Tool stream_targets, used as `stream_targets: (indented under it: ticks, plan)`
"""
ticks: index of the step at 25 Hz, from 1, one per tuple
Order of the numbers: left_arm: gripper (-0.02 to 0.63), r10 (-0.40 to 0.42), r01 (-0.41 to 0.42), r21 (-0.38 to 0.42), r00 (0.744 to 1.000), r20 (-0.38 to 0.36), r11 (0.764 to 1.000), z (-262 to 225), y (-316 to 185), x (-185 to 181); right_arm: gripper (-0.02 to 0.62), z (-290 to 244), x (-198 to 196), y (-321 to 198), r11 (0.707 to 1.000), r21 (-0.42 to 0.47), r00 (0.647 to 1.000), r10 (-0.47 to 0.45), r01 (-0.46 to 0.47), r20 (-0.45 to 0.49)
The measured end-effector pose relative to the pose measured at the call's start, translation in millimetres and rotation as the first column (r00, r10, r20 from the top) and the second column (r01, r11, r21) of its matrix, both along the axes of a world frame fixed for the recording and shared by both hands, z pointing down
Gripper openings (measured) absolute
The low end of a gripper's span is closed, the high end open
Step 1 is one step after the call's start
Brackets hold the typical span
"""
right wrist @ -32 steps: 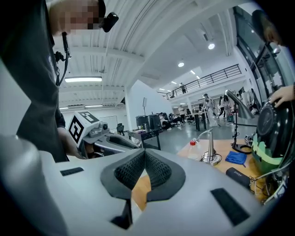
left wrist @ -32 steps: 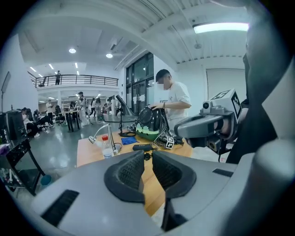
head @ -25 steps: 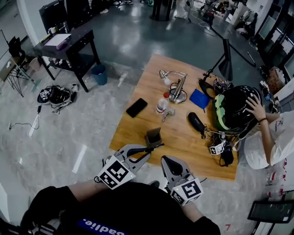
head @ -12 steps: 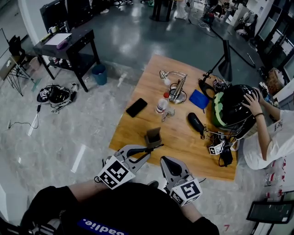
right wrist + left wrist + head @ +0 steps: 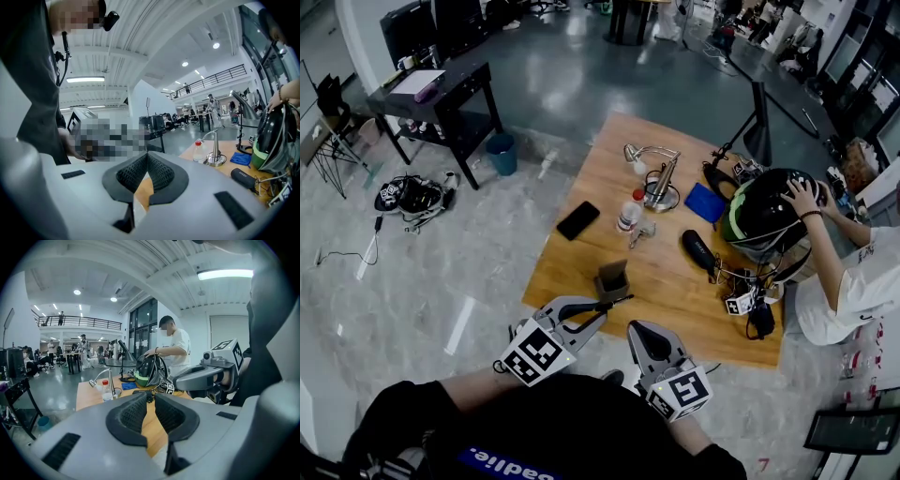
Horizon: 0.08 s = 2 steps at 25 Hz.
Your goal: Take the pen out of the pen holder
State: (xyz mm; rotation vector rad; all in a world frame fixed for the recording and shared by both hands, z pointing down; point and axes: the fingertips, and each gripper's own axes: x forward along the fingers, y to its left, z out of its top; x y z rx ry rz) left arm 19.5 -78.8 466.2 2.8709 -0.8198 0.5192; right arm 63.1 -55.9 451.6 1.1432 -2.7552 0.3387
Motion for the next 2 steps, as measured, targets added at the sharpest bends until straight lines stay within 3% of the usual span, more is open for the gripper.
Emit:
stream_targets:
  ticks: [2]
  plan:
    - [0.064,0.0,0.0,0.0,1.0,0.0,1.0,0.3,0.1,0.0,0.006,0.6,0.0,0.7,1.0,-0.004,1.0,0.001,-0.001,0.0]
